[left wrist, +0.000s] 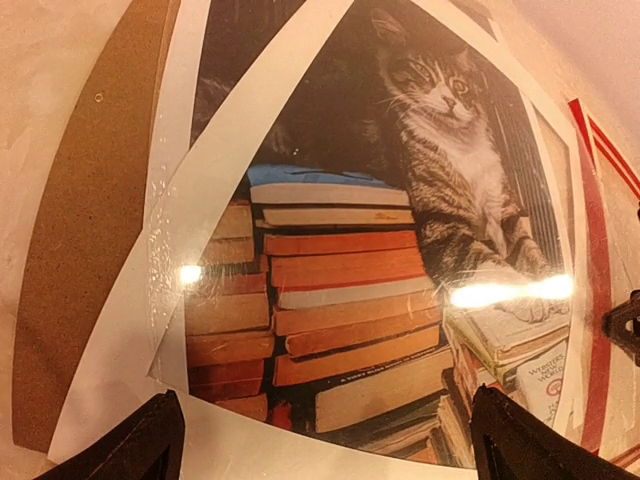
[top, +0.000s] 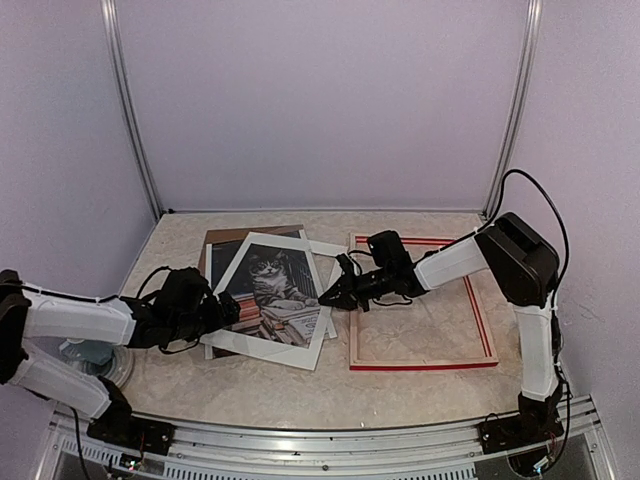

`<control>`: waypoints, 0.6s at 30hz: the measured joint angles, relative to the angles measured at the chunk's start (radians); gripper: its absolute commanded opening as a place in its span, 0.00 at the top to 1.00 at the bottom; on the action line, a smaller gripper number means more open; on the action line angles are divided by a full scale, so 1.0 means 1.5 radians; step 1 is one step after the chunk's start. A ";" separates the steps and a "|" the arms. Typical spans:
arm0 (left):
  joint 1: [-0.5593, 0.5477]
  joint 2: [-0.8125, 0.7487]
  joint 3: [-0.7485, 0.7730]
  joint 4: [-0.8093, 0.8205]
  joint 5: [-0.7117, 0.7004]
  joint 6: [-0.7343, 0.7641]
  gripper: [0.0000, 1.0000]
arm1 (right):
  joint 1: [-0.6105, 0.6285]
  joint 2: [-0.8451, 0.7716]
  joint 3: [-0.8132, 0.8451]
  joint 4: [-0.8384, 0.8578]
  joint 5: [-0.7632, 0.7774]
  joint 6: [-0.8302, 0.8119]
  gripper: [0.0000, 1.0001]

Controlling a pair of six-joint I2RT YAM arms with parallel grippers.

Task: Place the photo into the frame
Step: Pick up the glass panel from the mat board, then place the glass panel at the frame body.

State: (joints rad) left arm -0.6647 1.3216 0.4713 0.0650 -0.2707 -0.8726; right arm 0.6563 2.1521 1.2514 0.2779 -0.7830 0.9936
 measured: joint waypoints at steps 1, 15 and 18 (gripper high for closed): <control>-0.002 -0.014 0.000 -0.006 -0.002 -0.001 0.01 | 0.000 -0.002 -0.010 0.001 0.001 0.000 1.00; -0.016 -0.165 0.000 -0.043 -0.060 0.001 0.01 | -0.022 -0.207 -0.177 0.018 0.037 0.012 1.00; -0.018 -0.157 0.000 -0.047 -0.064 0.001 0.01 | -0.034 -0.244 -0.202 0.013 0.049 0.012 1.00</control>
State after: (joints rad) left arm -0.6918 1.0855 0.4713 -0.0055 -0.3660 -0.8707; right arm 0.6060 1.7855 0.9482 0.2977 -0.7090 1.0111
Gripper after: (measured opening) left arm 0.989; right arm 0.005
